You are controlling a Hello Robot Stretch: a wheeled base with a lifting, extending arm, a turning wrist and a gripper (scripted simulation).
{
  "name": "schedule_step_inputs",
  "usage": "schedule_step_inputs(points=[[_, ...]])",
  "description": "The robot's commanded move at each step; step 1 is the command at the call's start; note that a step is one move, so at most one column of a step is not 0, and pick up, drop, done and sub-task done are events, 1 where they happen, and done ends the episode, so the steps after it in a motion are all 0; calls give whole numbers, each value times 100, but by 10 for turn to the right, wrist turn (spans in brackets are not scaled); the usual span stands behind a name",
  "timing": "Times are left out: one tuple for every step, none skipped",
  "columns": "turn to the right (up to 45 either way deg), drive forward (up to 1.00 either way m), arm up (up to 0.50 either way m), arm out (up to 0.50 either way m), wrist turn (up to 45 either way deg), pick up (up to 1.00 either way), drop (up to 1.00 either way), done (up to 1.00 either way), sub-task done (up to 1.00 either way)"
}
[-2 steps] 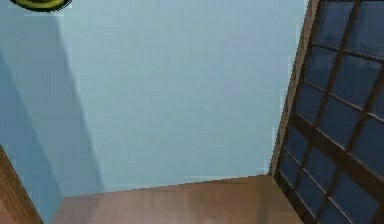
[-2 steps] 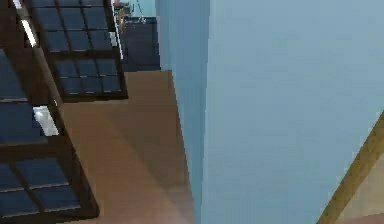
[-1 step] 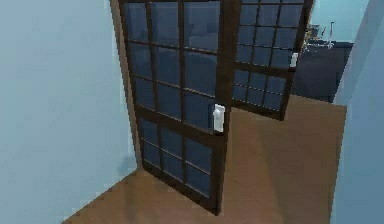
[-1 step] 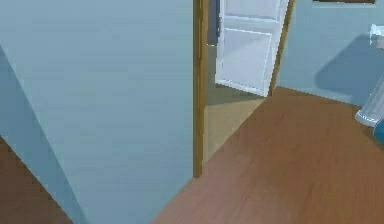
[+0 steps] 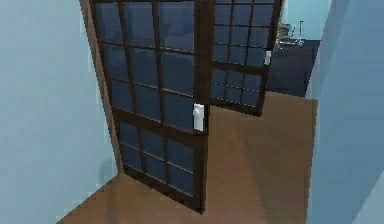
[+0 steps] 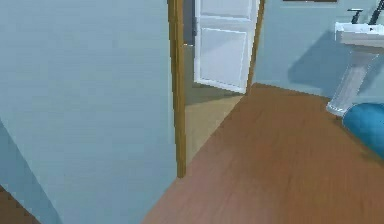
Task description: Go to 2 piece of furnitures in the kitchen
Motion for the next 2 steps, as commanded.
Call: schedule_step_inputs(points=[[0,30,0,0,0,0,0,0,0],[300,0,0,0,0,0,0,0,0]])
